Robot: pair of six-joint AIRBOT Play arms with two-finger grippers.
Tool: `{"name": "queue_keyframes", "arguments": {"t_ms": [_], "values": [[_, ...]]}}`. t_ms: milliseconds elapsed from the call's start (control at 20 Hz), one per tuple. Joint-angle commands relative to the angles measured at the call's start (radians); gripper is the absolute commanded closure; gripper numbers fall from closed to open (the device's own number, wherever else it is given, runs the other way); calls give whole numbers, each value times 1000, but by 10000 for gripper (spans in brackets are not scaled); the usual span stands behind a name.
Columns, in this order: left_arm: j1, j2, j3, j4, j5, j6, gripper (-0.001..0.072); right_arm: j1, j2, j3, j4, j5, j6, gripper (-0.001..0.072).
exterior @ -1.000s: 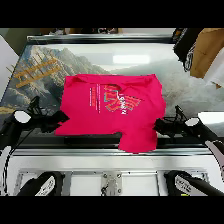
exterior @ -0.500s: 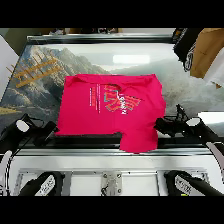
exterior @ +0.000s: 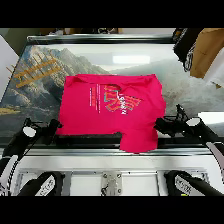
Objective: Fold the clothes and pants, and hang the long-sleeved shirts on hangers.
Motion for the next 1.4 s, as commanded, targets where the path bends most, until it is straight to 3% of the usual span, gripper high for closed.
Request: {"name": "queue_keyframes", "arguments": {"t_ms": [0, 50, 100, 150, 400, 650, 900, 1000, 1350], "values": [[-62, -54, 10, -27, 78, -6, 102, 1, 1, 1, 0, 8, 1, 698], [-75, -79, 31, -26, 71, -5, 326, 1, 1, 1, 0, 12, 0, 699], [-83, -95, 54, -25, 65, -3, 668, 1, 2, 1, 0, 13, 0, 698], [-91, -102, 82, -25, 65, 1, 700, 0, 4, 2, 0, 14, 0, 699], [-94, 24, 321, -25, 15, 98, 701, -1, 77, 167, -15, 110, 1, 700], [-94, 280, 675, -25, -35, 186, 701, -1, 249, 644, -65, 279, 1, 700], [-94, 498, 925, -16, -24, 210, 701, -1, 445, 1014, -71, 291, 5, 700], [-94, 555, 983, -17, -24, 217, 700, -1, 512, 1094, -84, 291, 10, 700], [-94, 623, 1048, -9, -61, 217, 701, -1, 630, 1170, -284, 246, 193, 700]]}}
